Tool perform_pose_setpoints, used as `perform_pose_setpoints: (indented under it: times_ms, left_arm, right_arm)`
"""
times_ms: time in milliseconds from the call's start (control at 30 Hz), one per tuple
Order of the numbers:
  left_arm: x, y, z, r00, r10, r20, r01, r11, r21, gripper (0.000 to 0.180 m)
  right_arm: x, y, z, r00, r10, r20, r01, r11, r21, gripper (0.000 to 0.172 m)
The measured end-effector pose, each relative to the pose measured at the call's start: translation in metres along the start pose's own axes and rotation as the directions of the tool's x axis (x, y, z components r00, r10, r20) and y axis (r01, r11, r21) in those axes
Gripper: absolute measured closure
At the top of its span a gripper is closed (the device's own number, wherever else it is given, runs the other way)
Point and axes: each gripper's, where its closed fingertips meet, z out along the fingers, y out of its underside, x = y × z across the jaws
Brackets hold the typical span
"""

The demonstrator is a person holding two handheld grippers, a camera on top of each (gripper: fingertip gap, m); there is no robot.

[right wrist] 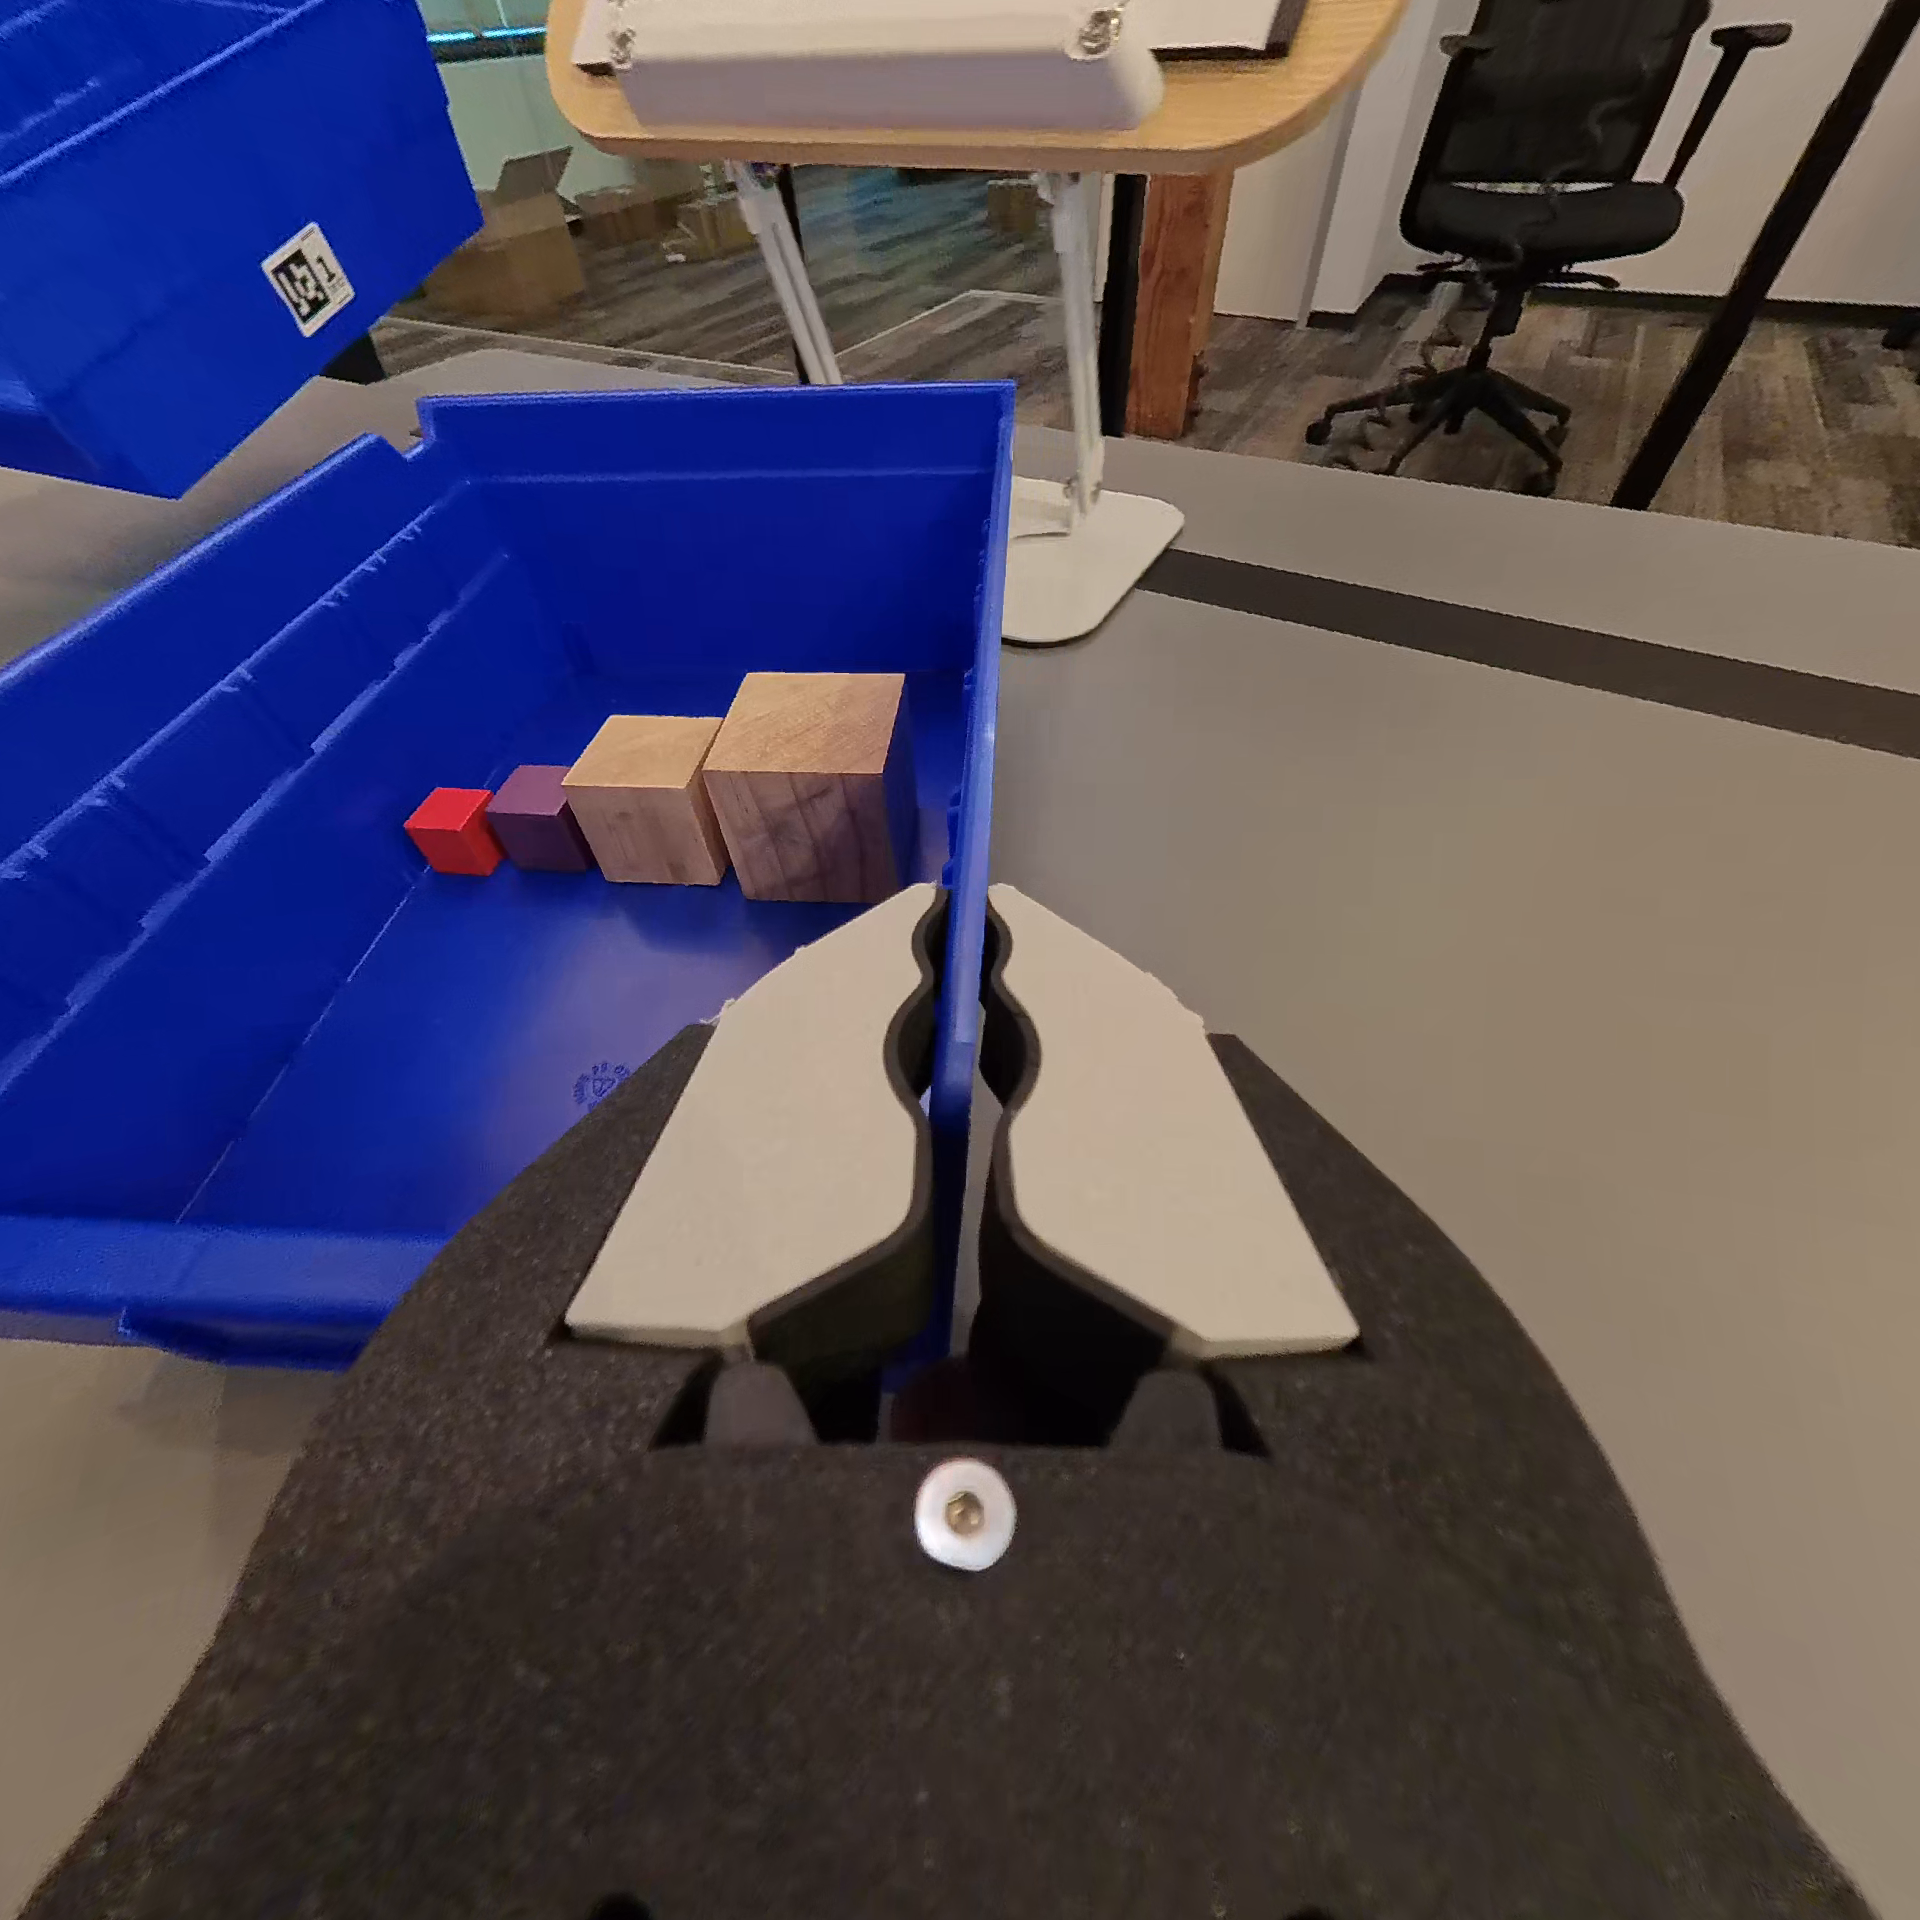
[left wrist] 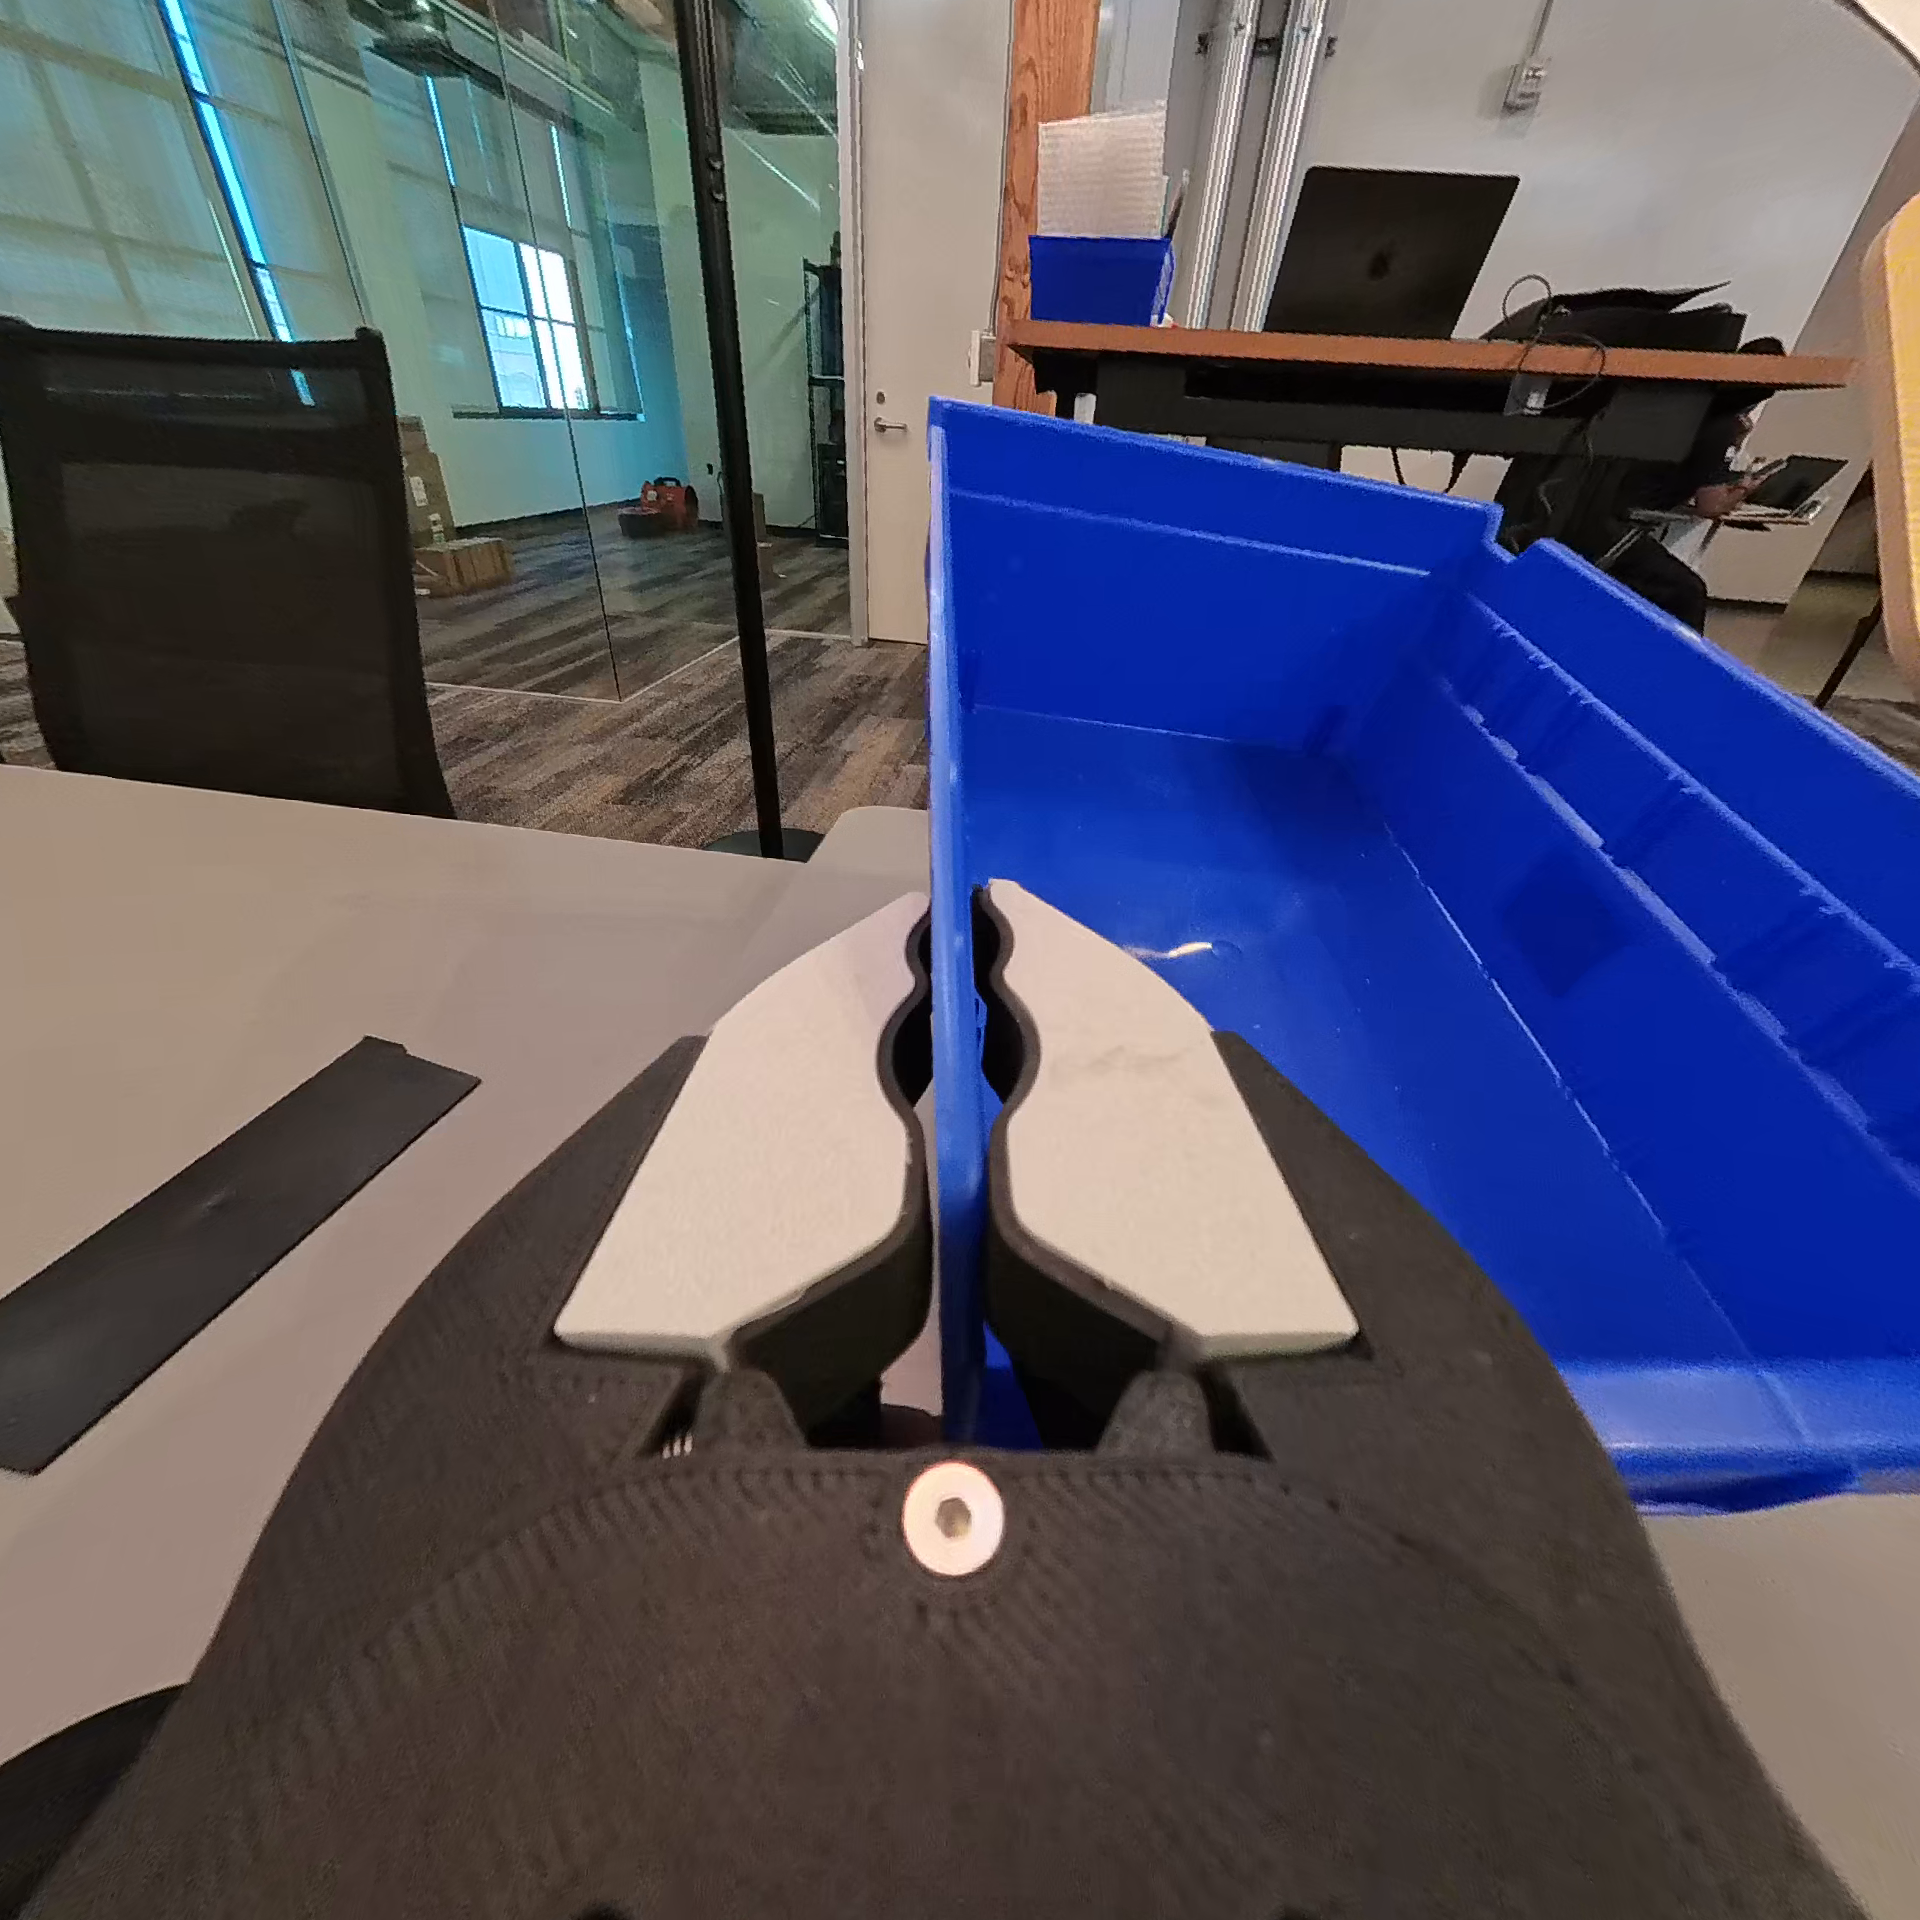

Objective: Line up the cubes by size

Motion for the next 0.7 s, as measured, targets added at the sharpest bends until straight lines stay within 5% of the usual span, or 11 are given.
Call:
perform_pose_setpoints:
  times_ms: [700]
  left_arm:
    - [-0.031,-0.031,-0.024,0.997,-0.055,0.059,0.050,0.995,0.086,0.176]
  right_arm:
    - [-0.080,-0.023,0.089,0.992,-0.010,0.125,0.010,1.000,0.003,0.170]
